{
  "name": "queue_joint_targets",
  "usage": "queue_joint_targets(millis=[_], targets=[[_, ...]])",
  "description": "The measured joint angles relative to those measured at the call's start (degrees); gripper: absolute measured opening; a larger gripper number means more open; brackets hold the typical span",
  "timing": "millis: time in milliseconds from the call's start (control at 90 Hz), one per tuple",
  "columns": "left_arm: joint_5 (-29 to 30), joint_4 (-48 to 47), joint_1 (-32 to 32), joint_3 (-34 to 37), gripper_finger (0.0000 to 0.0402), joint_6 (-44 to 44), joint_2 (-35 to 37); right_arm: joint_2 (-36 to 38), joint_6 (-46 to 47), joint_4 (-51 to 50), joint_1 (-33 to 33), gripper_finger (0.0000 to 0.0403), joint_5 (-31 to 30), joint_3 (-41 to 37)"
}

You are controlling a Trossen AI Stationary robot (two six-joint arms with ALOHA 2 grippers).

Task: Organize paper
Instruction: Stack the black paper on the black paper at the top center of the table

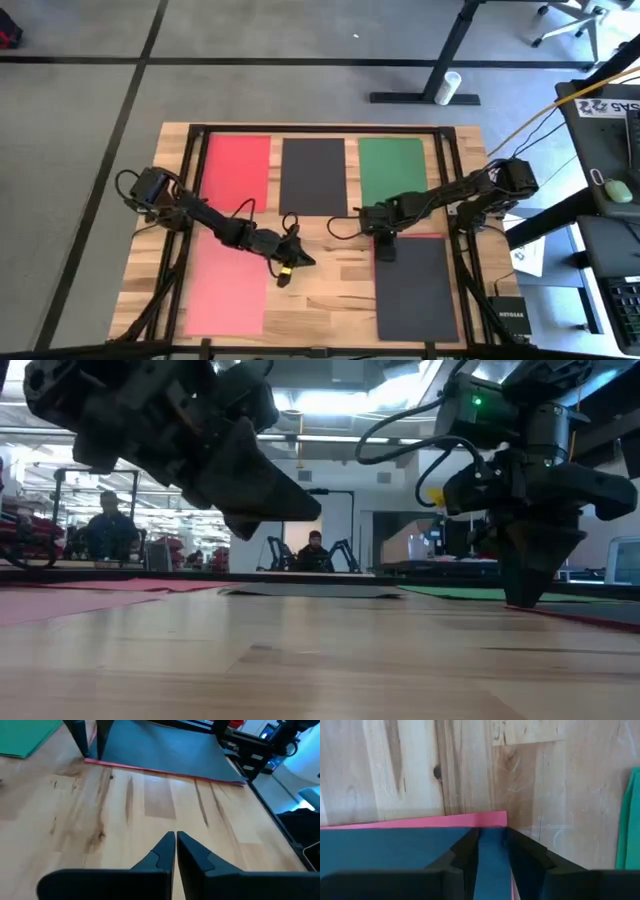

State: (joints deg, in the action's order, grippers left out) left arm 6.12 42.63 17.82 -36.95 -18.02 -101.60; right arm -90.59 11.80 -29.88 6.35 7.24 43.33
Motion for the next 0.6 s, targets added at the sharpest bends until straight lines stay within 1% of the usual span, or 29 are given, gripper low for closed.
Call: queue_joint_targets(millis=[200,400,444,489,600], targets=[[0.0,-0.1,0.1,0.0,0.0000,0.6,0.0,0.2,1.2,-0.2,0.0,0.0092,-0.3,0.0],[-0.2,1.4,-0.7,0.0,0.0000,0.8,0.2,2.3,3.0,-2.6,0.1,0.0092,-2.9,-0.2],[-0.7,3.5,-0.8,0.4,0.0000,1.3,0.5,3.1,3.2,-2.8,0.1,0.0092,-3.3,-0.2],[-2.5,7.5,-1.0,1.4,0.0000,1.9,0.9,4.0,3.3,-3.1,0.1,0.0092,-3.3,-0.2],[-7.0,21.4,-1.8,6.4,0.0000,1.7,3.2,6.0,3.4,-3.4,0.1,0.0092,-3.3,-0.2]])
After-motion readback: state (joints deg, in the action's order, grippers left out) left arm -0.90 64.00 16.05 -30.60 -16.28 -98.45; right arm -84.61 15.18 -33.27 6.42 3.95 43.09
